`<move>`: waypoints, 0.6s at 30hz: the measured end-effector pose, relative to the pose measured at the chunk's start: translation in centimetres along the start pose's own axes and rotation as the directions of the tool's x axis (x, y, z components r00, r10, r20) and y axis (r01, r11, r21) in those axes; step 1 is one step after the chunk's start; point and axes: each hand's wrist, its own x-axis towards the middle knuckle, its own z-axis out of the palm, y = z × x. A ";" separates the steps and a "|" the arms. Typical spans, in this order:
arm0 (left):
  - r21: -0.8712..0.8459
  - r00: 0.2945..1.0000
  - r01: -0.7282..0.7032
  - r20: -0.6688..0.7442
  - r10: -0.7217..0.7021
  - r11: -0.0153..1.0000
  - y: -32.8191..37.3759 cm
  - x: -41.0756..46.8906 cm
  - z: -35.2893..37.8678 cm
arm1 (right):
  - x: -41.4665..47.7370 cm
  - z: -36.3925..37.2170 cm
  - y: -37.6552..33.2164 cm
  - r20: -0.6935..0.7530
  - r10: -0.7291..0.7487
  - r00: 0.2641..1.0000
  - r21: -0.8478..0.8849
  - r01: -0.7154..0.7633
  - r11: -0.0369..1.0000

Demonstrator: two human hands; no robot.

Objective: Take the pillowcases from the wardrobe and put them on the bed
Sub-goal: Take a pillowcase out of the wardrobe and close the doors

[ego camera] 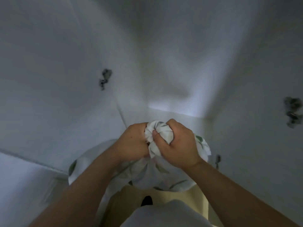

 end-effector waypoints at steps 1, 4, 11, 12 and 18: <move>-0.018 0.997 0.034 -0.063 -0.035 0.999 -0.1 -1.4 -1.0 | 0.2 0.7 -1.2 0.036 -0.046 0.998 0.045 0.045 0.998; -0.023 0.938 0.193 -0.289 -0.191 0.981 -0.3 -6.2 -3.7 | 0.5 2.3 -5.0 0.150 -0.141 0.979 0.165 0.115 0.979; -0.303 0.373 0.311 -0.833 -0.409 0.901 -1.9 -13.8 -7.1 | -1.8 5.8 -10.5 0.339 -0.185 0.922 0.272 0.092 0.958; -0.314 0.261 0.343 -0.874 -0.411 0.885 -1.9 -14.5 -7.8 | -2.1 6.2 -10.8 0.352 -0.185 0.917 0.272 0.089 0.958; -0.272 0.091 0.421 -0.936 -0.339 0.865 -2.2 -16.6 -9.5 | -2.7 7.3 -12.0 0.377 -0.179 0.909 0.285 0.070 0.956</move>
